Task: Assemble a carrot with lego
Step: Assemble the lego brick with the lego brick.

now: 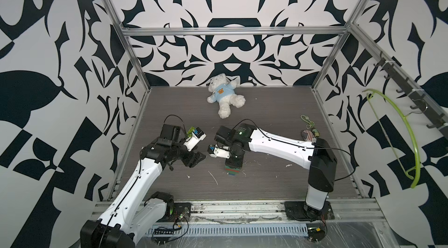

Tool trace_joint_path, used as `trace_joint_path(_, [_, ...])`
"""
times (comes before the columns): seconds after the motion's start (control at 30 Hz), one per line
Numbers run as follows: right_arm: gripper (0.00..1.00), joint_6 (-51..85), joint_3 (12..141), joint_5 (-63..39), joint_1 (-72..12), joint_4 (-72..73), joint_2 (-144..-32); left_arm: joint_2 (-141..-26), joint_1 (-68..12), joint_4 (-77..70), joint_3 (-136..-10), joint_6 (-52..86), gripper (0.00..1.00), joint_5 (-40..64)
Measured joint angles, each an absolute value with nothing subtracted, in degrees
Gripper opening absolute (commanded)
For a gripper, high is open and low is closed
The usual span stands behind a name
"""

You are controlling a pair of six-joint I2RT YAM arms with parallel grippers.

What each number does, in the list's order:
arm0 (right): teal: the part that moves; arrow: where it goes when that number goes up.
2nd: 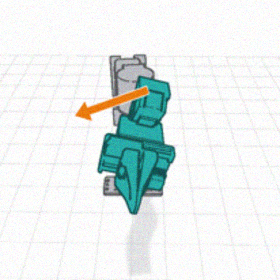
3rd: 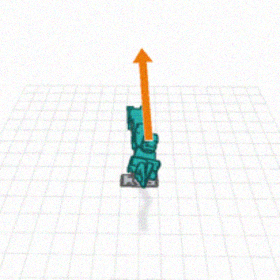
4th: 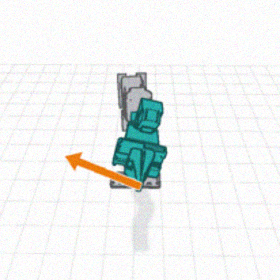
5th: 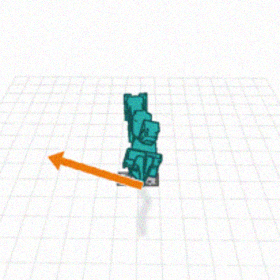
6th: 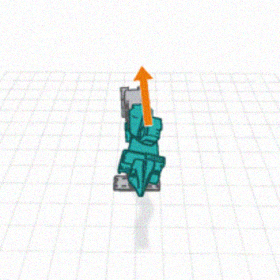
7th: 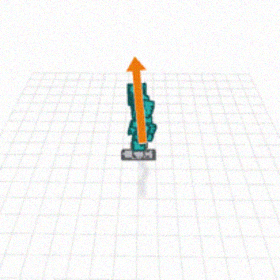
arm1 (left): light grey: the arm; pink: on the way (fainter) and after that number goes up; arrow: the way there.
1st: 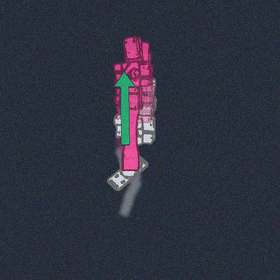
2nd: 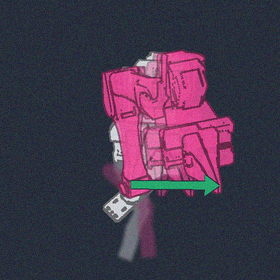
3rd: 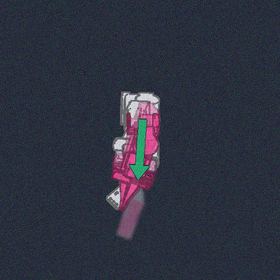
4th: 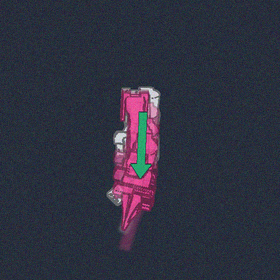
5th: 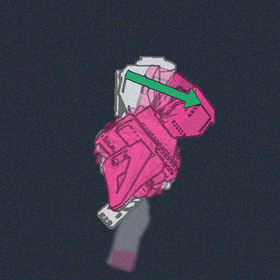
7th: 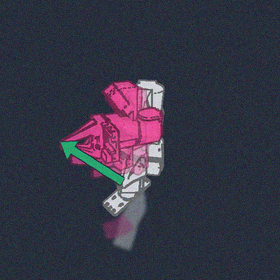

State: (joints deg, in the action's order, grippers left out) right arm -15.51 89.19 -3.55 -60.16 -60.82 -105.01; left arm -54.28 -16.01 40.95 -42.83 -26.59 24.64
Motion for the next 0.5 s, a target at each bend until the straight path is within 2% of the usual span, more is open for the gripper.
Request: trace_joint_path(0.5, [0.34, -15.14, 87.31, -3.68, -59.96, -58.94, -103.26, -54.74, -16.01, 40.93, -42.83, -26.33, 0.70, 24.64])
